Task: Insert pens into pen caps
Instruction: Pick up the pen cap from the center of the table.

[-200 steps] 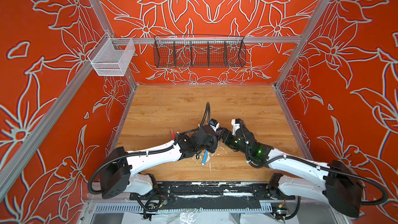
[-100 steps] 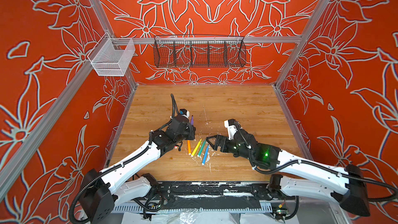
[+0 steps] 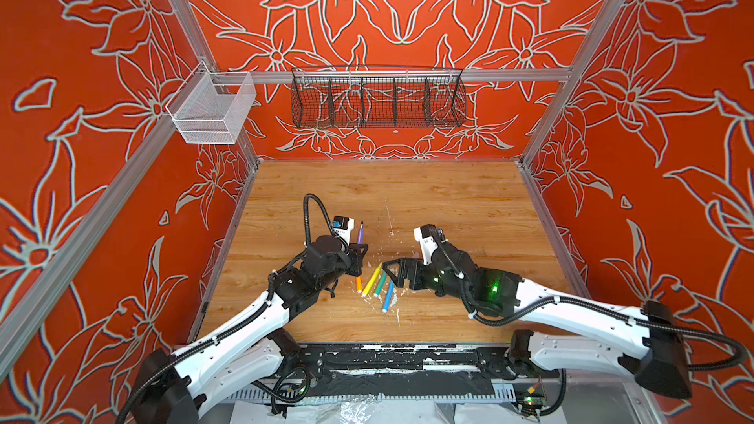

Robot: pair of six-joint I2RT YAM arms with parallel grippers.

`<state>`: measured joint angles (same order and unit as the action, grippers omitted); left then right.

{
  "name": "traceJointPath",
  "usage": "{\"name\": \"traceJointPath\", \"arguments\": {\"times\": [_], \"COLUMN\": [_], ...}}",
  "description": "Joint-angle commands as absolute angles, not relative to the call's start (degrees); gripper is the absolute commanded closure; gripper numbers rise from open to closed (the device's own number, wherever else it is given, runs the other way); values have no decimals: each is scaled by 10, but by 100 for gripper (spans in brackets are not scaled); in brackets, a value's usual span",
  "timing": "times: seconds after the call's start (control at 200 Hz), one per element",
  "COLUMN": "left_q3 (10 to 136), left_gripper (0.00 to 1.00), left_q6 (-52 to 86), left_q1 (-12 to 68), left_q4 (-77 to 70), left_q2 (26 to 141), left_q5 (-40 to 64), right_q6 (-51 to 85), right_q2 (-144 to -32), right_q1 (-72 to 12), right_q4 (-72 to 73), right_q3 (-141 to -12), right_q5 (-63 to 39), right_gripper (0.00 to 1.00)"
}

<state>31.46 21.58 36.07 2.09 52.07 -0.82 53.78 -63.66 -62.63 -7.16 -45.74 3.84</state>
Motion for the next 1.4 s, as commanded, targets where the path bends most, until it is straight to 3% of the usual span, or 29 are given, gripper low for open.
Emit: {"name": "traceJointPath", "arguments": {"times": [0.0, 0.165, 0.405, 0.56, 0.996, 1.396], "left_q3": [314, 239, 158, 87, 91, 89], "left_gripper": [100, 100, 100, 100, 100, 100], "left_q6": [183, 153, 106, 88, 78, 73], "left_q1": [368, 369, 369, 373, 377, 380], "left_q4": [-51, -164, -289, -437, -425, -410], "left_q2": [524, 503, 460, 466, 452, 425], "left_q5": [39, 86, 176, 253, 256, 243], "right_q6": [510, 449, 432, 447, 472, 479], "right_q2": [-649, -640, -797, -883, -1001, -1081], "right_q1": [-635, -621, -505, -494, -446, -444], "right_q4": [-119, -125, -228, -271, -246, -304], "right_q3": [-487, -448, -542, -598, -642, -693], "right_q5": [51, 222, 183, 204, 116, 157], "right_gripper": [3, 4, 35, 35, 34, 37]}}
